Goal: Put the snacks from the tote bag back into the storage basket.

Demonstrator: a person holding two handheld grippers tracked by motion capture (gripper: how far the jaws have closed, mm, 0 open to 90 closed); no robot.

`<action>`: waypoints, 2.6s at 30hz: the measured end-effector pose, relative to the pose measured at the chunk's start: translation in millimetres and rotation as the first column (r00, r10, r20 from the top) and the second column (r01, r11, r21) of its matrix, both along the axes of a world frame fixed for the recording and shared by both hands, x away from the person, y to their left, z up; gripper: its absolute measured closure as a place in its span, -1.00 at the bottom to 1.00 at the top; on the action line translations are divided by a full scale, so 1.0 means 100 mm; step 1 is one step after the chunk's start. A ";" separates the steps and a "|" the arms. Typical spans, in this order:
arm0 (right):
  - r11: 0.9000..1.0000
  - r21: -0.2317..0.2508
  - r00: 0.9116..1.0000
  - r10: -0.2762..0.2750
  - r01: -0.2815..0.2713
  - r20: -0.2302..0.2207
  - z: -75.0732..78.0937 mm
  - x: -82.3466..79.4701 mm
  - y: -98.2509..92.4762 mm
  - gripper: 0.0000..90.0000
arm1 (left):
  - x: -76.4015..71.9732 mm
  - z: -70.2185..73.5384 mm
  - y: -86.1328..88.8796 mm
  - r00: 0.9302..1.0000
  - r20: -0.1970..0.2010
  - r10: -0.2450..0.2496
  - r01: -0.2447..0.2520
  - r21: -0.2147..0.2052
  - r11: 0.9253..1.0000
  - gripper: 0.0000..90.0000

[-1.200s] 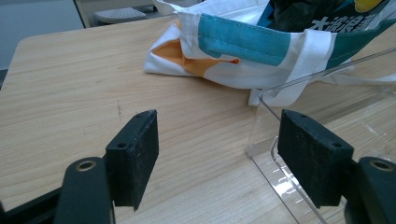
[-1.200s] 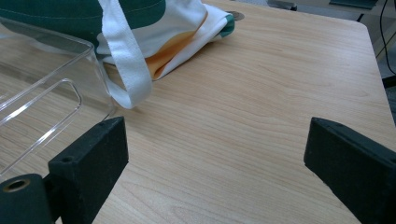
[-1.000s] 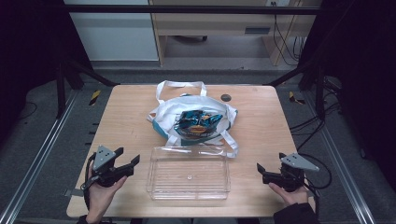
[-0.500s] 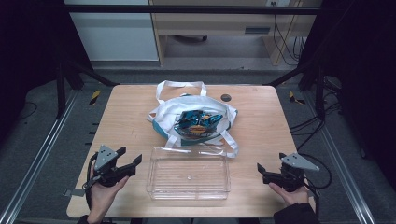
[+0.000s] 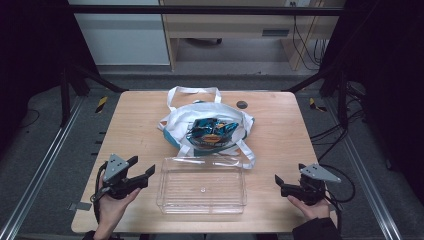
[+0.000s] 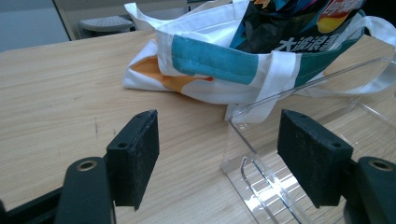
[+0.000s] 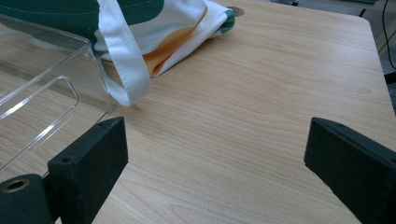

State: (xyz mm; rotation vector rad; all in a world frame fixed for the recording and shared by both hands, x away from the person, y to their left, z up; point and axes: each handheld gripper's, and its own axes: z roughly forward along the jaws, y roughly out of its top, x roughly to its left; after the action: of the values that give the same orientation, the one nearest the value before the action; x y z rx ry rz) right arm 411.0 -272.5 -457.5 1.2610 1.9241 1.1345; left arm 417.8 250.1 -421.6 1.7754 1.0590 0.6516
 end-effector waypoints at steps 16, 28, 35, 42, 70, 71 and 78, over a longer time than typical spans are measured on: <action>1.000 0.002 1.000 -0.011 0.011 -0.004 0.00 0.02 -0.01 -0.86 | 0.02 0.16 -0.14 0.999 0.028 -0.041 0.040 0.019 0.999 -0.38; 1.000 0.003 1.000 -0.010 0.010 -0.006 0.00 0.02 -0.01 -0.86 | 0.11 0.29 -0.26 0.997 0.046 -0.056 0.055 0.016 0.998 -0.40; 1.000 0.003 1.000 -0.006 0.006 -0.011 0.00 0.03 0.00 -0.86 | 0.18 0.34 -0.33 0.996 0.049 -0.070 0.069 0.011 0.998 -0.41; 1.000 0.002 1.000 -0.004 0.004 -0.011 0.00 0.03 0.00 -0.86 | 0.24 0.37 -0.41 0.996 0.048 -0.078 0.078 0.011 0.997 -0.41; 1.000 0.004 1.000 0.007 -0.007 -0.022 0.00 0.03 0.01 -0.86 | 0.42 0.42 -0.70 0.993 0.053 -0.105 0.103 0.025 0.994 -0.41; 1.000 0.004 1.000 0.007 -0.007 -0.022 0.00 0.03 0.01 -0.86 | 0.42 0.42 -0.70 0.993 0.053 -0.105 0.103 0.025 0.994 -0.41; 1.000 0.002 1.000 0.007 -0.007 -0.020 -0.01 0.03 0.01 -0.86 | 0.46 0.44 -0.75 0.992 0.057 -0.109 0.108 0.019 0.994 -0.39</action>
State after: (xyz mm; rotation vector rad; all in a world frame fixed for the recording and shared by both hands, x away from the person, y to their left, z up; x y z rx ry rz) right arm 414.4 -271.1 -458.0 1.2723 1.9440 1.1312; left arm 464.2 175.1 -377.9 1.8036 0.9132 0.6418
